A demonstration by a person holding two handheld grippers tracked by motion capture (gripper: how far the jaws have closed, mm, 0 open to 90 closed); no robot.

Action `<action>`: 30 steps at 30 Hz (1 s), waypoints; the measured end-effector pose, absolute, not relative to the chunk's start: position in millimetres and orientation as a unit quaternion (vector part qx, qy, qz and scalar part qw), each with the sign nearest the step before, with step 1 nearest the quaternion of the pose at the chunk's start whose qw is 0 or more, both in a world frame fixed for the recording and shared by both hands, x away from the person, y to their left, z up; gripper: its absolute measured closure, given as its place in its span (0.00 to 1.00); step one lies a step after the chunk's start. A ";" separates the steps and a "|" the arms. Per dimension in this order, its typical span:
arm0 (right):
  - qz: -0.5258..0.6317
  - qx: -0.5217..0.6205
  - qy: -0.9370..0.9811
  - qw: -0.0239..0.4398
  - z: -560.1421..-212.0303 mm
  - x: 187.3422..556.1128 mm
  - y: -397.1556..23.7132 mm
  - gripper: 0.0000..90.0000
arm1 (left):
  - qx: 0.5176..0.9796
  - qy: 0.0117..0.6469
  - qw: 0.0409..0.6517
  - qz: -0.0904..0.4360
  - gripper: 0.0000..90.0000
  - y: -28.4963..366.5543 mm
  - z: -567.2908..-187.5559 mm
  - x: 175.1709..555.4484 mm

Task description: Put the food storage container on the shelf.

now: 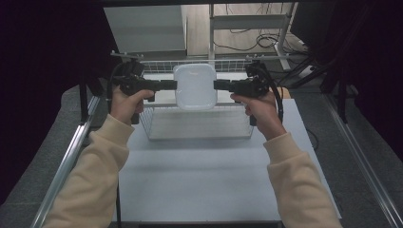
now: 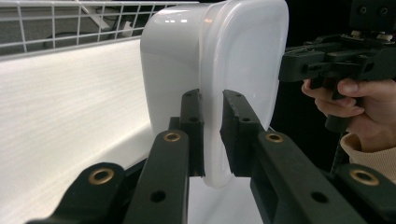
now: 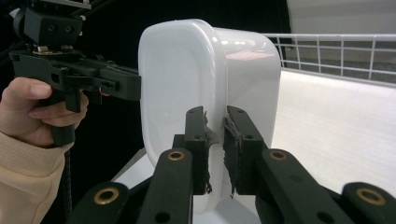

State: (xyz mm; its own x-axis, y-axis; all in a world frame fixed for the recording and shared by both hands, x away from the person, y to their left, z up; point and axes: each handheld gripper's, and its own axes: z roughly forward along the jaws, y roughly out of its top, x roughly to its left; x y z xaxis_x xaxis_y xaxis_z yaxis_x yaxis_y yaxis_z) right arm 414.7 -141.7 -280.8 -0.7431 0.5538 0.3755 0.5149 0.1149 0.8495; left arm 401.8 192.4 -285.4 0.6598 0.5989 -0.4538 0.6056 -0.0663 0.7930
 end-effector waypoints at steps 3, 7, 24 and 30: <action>0.559 0.365 0.745 0.008 -278.6 424.7 -140.5 0.88 | 0.729 0.419 0.541 -0.015 0.88 194.0 -284.2 413.9; 0.547 0.382 0.744 -0.016 -276.9 441.6 -139.2 0.88 | 0.725 0.431 0.536 -0.033 0.88 195.7 -286.6 429.7; 0.524 0.475 0.697 -0.114 -291.8 503.2 -141.0 0.86 | 0.671 0.487 0.537 -0.154 0.87 204.6 -308.0 491.0; 0.514 0.509 0.677 -0.133 -298.8 521.3 -139.8 0.83 | 0.647 0.510 0.534 -0.191 0.84 205.8 -316.2 510.8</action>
State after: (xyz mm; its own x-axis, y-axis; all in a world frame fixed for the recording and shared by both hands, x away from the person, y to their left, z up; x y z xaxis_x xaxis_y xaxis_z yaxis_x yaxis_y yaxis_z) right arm 521.3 -139.8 -298.8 -0.4457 0.5534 0.7036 0.8266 -0.0472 0.5608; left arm 510.8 205.8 -316.2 0.4074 0.4567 -0.7909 0.8634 0.0896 0.4965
